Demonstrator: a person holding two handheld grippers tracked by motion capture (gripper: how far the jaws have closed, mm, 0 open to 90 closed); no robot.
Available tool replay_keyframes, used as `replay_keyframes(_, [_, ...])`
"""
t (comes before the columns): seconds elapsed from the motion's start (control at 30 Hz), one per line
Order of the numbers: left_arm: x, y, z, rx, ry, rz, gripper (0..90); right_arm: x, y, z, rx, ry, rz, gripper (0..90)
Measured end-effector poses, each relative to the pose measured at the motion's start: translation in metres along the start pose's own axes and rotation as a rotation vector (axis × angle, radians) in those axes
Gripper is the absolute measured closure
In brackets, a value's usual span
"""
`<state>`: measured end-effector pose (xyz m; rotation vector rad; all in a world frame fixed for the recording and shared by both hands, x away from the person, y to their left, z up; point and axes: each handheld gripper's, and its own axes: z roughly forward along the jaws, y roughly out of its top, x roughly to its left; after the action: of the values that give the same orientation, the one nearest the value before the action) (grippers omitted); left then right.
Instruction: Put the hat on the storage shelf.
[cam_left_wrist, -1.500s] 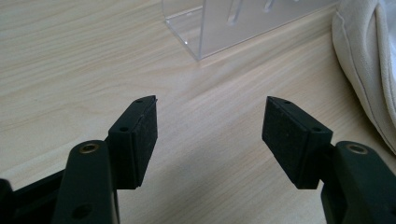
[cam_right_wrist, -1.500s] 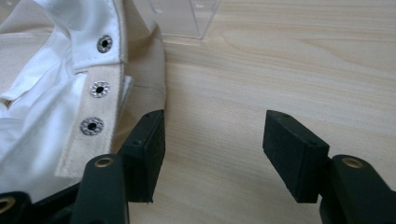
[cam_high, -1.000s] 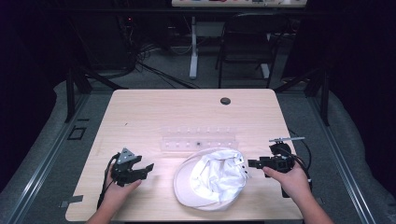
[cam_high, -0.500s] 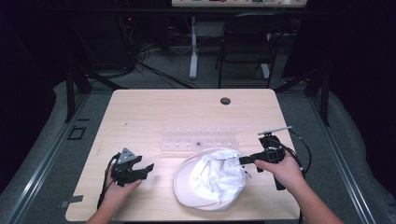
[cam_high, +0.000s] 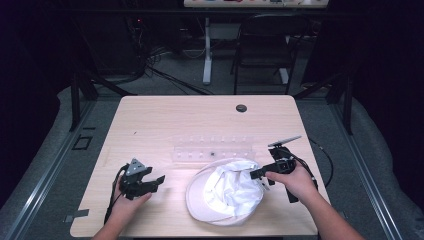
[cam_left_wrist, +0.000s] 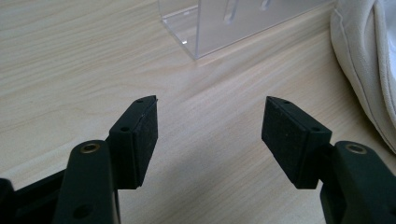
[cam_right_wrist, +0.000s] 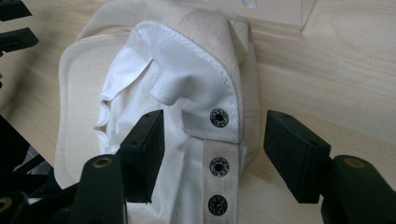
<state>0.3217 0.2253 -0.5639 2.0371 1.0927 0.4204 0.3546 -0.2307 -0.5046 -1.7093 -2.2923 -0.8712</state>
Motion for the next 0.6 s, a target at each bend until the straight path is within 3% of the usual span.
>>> replay_keyframes(0.23, [0.0, 0.0, -0.001, -0.008, 0.001, 0.002, 37.3, -0.002, -0.003, 0.011, 0.024, 0.044, 0.068, 39.7])
replay_keyframes(0.27, [0.0, 0.0, -0.001, -0.008, 0.002, 0.002, 37.3, -0.003, -0.003, 0.012, 0.038, 0.05, 0.054, 39.9])
replay_keyframes(0.3, [0.0, 0.0, -0.001, -0.006, 0.002, 0.002, 37.3, -0.002, -0.004, 0.014, 0.023, 0.053, 0.081, 40.4])
replay_keyframes(0.33, [0.0, 0.0, -0.001, -0.006, 0.001, 0.002, 37.3, -0.004, -0.003, 0.013, 0.045, 0.063, 0.067, 40.6])
replay_keyframes(0.37, [0.0, 0.0, -0.001, -0.008, 0.002, 0.002, 37.3, -0.003, -0.005, 0.014, 0.022, 0.071, 0.091, 41.1])
replay_keyframes(0.4, [0.0, 0.0, -0.001, -0.006, 0.002, 0.002, 37.3, -0.005, -0.004, 0.013, 0.048, 0.077, 0.062, 41.6])
replay_keyframes(0.53, [0.0, 0.0, -0.001, -0.008, 0.003, 0.002, 37.3, -0.001, -0.004, 0.01, 0.021, 0.103, 0.094, 42.3])
replay_keyframes(0.6, [0.0, 0.0, -0.001, -0.008, 0.004, 0.003, 37.3, -0.001, -0.003, 0.006, 0.026, 0.117, 0.084, 42.9])
